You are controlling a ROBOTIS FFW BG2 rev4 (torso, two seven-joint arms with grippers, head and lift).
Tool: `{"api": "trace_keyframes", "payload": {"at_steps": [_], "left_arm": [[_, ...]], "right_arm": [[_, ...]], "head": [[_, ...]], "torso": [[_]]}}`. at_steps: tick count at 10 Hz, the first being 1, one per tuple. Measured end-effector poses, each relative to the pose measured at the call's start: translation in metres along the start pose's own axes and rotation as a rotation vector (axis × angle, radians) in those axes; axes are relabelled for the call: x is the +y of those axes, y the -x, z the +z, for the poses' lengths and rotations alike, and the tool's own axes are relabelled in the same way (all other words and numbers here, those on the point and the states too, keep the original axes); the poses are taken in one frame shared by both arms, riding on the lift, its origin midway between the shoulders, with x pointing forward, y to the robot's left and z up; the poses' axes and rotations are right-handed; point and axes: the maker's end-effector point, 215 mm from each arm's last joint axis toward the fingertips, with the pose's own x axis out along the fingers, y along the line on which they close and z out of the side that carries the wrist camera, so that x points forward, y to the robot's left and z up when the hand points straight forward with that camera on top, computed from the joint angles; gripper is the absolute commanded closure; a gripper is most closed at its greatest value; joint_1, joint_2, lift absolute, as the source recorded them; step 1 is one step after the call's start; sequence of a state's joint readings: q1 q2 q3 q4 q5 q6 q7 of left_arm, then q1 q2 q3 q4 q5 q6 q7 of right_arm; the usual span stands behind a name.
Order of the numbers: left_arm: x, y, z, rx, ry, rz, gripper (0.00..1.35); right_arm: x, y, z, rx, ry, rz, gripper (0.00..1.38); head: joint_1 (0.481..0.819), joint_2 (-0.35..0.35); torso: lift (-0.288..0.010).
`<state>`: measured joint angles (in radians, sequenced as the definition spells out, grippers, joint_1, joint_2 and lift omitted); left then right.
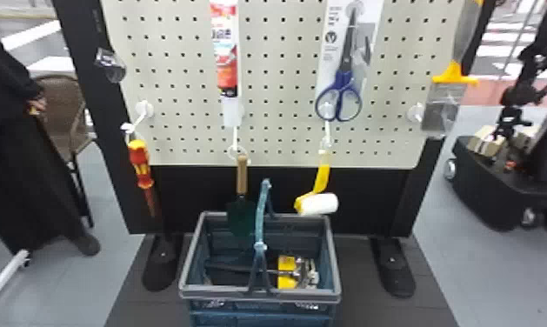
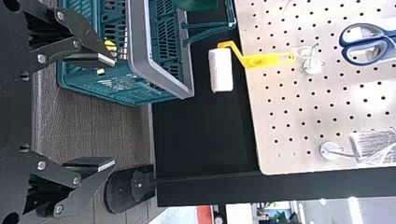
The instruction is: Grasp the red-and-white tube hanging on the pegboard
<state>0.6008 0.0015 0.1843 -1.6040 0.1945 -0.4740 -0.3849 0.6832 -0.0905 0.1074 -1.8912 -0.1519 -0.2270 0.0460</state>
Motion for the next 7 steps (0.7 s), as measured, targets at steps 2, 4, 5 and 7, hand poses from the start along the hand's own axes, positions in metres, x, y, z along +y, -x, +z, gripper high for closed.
{"api": "trace_keyframes", "payload": {"at_steps": [2,4,5,7], "left_arm": [[0.0,0.0,0.0,0.0,-0.001,-0.001,0.47],[0.0,0.0,0.0,0.0,-0.001,-0.001,0.47],[-0.001,-0.001,0.001,-0.002,-0.001,-0.002,0.47],[-0.005,-0.008,0.015,-0.007,-0.011,-0.017,0.47]], "right_arm": [[0.0,0.0,0.0,0.0,0.0,0.0,0.51],[0.0,0.0,0.0,0.0,0.0,0.0,0.51],[0.0,0.0,0.001,-0.002,0.0,0.0,0.51],[0.0,0.0,0.001,-0.001,0.0,0.0,0.51]], "head": [[0.549,0.0],[0.549,0.0],[0.549,0.0],[0.549,0.0]], "torso": [[-0.1],[-0.1],[-0.1],[-0.1]]}}
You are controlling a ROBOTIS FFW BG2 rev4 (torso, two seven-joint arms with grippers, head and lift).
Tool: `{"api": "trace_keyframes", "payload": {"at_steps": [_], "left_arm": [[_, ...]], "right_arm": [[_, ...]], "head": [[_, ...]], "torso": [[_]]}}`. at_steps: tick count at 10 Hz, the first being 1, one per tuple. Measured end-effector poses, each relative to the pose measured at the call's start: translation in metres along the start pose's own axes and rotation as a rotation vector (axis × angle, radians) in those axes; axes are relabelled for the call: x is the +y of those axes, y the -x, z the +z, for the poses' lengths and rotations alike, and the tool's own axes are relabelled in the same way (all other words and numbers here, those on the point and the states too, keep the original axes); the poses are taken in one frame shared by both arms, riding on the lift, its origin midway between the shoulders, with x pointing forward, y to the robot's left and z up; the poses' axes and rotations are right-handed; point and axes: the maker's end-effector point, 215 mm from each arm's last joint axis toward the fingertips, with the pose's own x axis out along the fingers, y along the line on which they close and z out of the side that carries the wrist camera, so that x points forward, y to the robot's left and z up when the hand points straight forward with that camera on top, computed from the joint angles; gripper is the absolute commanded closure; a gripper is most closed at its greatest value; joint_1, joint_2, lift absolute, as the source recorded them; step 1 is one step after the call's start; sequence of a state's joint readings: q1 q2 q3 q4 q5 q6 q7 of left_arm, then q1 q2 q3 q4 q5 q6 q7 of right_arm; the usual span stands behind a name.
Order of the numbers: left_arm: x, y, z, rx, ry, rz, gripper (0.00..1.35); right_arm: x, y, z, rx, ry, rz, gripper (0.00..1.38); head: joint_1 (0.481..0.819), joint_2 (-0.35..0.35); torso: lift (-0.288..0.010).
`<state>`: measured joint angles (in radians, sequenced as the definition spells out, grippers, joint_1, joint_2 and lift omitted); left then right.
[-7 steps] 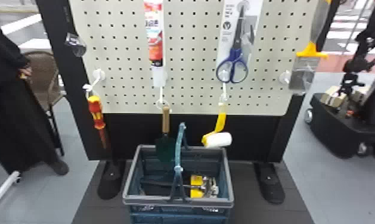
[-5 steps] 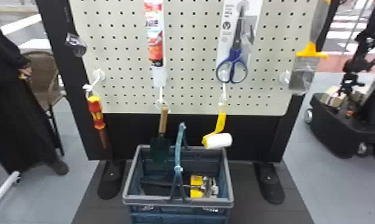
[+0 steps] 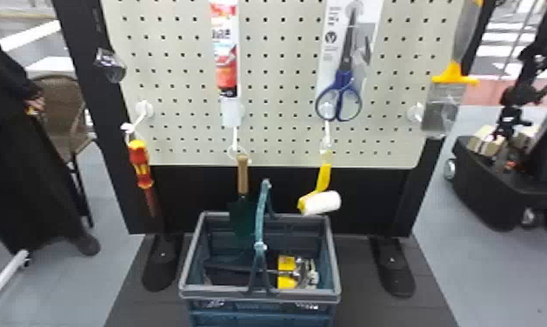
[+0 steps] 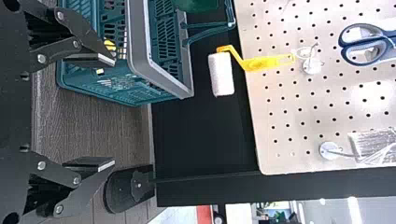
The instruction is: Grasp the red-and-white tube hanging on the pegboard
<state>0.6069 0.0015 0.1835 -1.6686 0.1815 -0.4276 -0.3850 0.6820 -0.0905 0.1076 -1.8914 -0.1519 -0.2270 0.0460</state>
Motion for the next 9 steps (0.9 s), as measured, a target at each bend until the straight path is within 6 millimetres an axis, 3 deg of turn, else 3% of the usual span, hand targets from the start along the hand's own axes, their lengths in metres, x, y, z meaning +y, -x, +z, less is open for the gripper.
{"api": "trace_keyframes", "payload": {"at_steps": [2,5,9], "left_arm": [[-0.012,-0.02,0.041,-0.024,-0.015,-0.038,0.47],[-0.037,-0.065,0.135,-0.088,-0.055,-0.144,0.47],[-0.055,-0.122,0.238,-0.163,-0.128,-0.291,0.47]], "right_arm": [[0.0,0.001,-0.001,0.001,-0.002,-0.001,0.51],[0.0,0.001,-0.001,0.002,-0.003,-0.001,0.51],[0.001,0.0,0.0,0.001,-0.003,0.001,0.51]], "head": [[0.549,0.0],[0.549,0.0],[0.549,0.0]], "torso": [[-0.1],[-0.1],[-0.1]]}}
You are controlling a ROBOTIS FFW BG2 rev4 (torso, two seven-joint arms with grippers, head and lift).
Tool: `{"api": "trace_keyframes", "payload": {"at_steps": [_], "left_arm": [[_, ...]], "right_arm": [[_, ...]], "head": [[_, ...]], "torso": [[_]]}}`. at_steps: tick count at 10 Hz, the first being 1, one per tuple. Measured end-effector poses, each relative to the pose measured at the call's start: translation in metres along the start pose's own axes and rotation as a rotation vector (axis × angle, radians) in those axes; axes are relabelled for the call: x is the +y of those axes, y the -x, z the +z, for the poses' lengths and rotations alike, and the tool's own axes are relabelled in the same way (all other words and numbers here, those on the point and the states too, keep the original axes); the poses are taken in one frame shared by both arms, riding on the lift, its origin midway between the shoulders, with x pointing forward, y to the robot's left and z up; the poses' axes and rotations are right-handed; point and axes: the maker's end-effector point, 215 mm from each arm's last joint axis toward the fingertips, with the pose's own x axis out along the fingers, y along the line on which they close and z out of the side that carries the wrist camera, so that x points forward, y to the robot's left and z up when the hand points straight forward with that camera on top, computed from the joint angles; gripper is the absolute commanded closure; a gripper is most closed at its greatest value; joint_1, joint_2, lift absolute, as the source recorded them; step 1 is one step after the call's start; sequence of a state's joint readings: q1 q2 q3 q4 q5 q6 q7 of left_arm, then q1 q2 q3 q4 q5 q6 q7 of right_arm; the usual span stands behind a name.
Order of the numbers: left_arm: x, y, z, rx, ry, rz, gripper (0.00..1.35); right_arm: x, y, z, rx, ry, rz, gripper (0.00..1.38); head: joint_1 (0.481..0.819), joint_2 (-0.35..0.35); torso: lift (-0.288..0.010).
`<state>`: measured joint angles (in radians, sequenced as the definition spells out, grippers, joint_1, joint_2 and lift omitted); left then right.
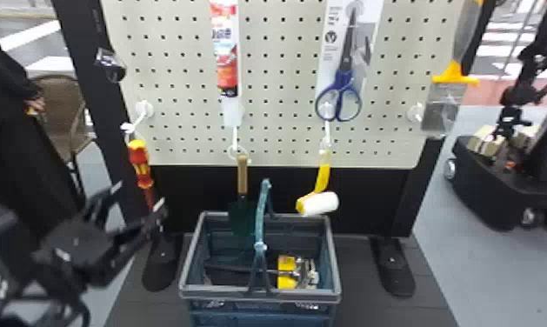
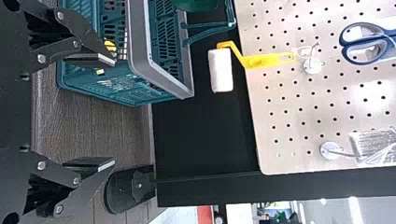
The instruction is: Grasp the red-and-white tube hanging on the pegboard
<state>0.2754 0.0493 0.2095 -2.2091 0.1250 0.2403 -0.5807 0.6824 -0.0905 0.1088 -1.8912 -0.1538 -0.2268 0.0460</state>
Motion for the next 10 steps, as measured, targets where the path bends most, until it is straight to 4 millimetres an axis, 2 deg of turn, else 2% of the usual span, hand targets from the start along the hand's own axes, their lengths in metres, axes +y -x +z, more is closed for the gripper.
{"api": "trace_keyframes", "payload": {"at_steps": [3,5,7,9,10], "left_arm": [[0.002,-0.045,0.07,-0.041,-0.05,-0.093,0.47],[0.003,-0.069,0.101,-0.039,-0.046,-0.152,0.47],[-0.009,-0.095,0.113,-0.037,0.028,-0.253,0.47],[-0.026,-0.128,0.117,-0.034,0.111,-0.356,0.47],[-0.031,-0.14,0.126,-0.039,0.112,-0.379,0.47]], "right_arm": [[0.001,-0.002,0.002,-0.002,0.005,0.002,0.51],[0.001,-0.004,0.004,-0.006,0.007,0.003,0.51],[0.001,-0.006,0.006,-0.009,0.009,0.004,0.51],[0.001,-0.007,0.007,-0.012,0.011,0.005,0.51],[0.001,-0.008,0.008,-0.014,0.012,0.006,0.51]], "head": [[0.549,0.0],[0.549,0.0],[0.549,0.0],[0.549,0.0],[0.549,0.0]], "torso": [[-0.1],[-0.1],[-0.1],[-0.1],[-0.1]]}}
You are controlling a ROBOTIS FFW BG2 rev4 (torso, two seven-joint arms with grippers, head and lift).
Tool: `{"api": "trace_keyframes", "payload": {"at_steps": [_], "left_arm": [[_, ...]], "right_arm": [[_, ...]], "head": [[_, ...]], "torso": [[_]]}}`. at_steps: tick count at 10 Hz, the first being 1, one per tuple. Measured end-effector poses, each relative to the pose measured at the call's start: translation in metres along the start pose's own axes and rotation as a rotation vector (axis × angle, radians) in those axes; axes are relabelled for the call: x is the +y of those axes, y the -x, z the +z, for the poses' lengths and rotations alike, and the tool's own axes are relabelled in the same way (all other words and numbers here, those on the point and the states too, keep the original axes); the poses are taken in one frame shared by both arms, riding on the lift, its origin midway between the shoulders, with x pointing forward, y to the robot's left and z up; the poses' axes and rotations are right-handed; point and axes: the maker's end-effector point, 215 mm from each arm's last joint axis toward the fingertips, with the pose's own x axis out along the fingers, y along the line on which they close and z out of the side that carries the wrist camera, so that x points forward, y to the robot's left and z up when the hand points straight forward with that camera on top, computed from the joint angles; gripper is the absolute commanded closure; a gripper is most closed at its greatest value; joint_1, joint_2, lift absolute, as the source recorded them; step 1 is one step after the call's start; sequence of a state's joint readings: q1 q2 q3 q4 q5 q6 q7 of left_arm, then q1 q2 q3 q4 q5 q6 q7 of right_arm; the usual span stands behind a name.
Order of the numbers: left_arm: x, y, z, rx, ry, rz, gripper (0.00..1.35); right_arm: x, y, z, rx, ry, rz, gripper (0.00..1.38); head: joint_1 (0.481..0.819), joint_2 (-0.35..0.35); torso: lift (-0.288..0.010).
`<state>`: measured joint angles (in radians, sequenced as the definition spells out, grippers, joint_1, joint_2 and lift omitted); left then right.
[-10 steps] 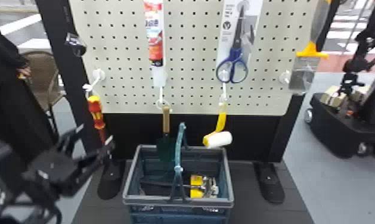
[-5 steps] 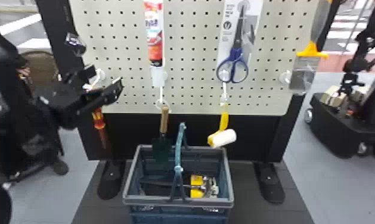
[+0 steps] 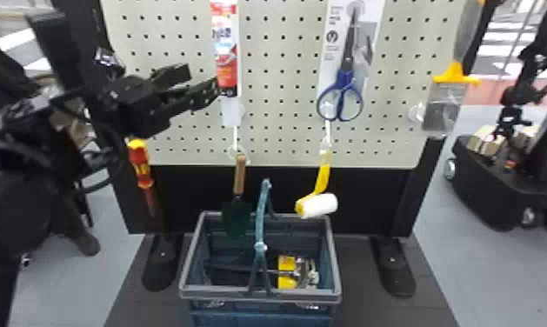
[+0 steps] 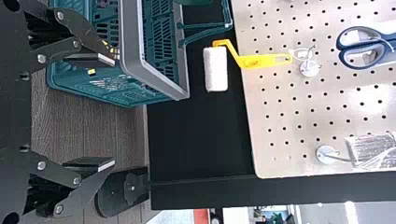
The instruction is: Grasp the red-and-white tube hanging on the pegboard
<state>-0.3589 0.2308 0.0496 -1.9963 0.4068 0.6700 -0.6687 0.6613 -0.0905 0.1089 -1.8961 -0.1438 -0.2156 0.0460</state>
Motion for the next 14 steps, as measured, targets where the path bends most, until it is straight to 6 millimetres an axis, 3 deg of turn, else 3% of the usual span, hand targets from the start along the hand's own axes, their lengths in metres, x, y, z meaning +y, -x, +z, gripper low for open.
{"api": "trace_keyframes", "payload": {"at_steps": [2,5,6,7,9,14], "left_arm": [[-0.007,-0.021,0.022,-0.008,-0.034,-0.034,0.47],[-0.009,-0.049,0.019,0.01,0.0,-0.08,0.47],[-0.009,-0.054,0.018,0.014,0.008,-0.086,0.55],[-0.008,-0.058,0.017,0.013,0.008,-0.089,0.96],[-0.006,-0.059,0.019,0.009,-0.007,-0.082,1.21],[-0.003,-0.058,0.019,0.004,-0.037,-0.072,1.22]], "right_arm": [[0.0,-0.001,0.001,-0.001,0.002,0.001,0.51],[0.0,-0.003,0.001,-0.002,0.002,0.001,0.51],[-0.001,-0.004,0.001,-0.004,0.003,0.001,0.51],[-0.001,-0.004,0.001,-0.003,0.003,0.002,0.51],[-0.001,-0.004,0.0,-0.002,0.002,0.002,0.51],[-0.002,-0.003,0.0,0.001,0.002,0.003,0.51]], "head": [[0.549,0.0],[0.549,0.0],[0.549,0.0],[0.549,0.0],[0.549,0.0],[0.549,0.0]], "torso": [[-0.1],[-0.1],[-0.1],[-0.1],[-0.1],[-0.1]]}}
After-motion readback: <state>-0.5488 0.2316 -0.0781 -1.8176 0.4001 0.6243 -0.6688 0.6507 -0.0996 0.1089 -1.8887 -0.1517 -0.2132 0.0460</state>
